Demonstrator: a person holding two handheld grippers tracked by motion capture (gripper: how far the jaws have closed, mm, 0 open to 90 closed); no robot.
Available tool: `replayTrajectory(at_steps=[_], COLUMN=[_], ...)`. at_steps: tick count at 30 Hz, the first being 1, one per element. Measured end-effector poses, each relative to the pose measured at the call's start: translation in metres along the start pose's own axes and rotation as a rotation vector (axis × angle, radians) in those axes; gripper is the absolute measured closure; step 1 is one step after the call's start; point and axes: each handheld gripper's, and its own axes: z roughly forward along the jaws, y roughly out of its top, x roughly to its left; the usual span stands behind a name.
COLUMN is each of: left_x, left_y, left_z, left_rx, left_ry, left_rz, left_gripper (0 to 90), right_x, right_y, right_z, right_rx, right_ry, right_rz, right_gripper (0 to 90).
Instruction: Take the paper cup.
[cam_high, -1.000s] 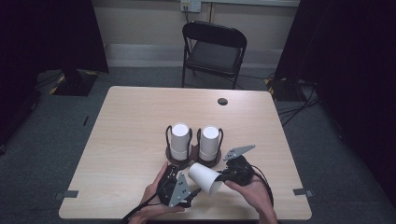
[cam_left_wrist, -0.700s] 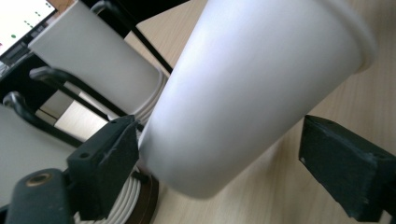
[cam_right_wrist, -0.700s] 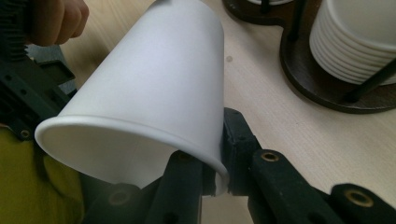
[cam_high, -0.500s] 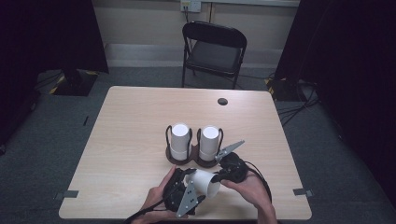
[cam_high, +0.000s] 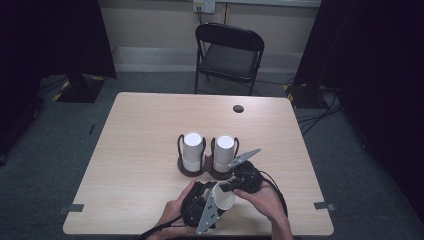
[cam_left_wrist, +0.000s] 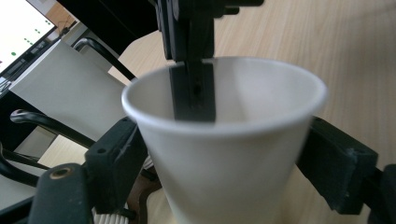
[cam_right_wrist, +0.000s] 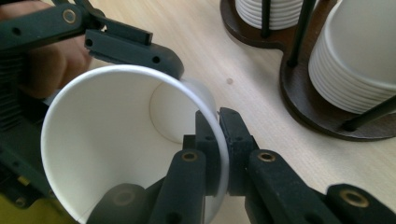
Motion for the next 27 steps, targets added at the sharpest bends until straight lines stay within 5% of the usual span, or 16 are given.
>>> replayTrajectory(at_steps=[9, 15, 27], left_x=[0.003, 0.007, 0.011], left_y=[0.003, 0.002, 0.003], left_z=[0.003, 0.004, 0.004], left_rx=[-0.021, -0.032, -0.037], left_ry=[-0.002, -0.018, -0.024], left_rz=[-0.024, -0.088, -0.136], left_gripper=[19.5, 20.9, 22.9], right_x=[0.003, 0.003, 0.002], right_y=[0.003, 0.003, 0.002], right_z=[0.005, 0.006, 0.006], right_rx=[0.0, -0.015, -0.038], right_ry=[0.009, 0.004, 0.003], right_rz=[0.01, 0.023, 0.041], right_gripper=[87.5, 87.7, 87.3])
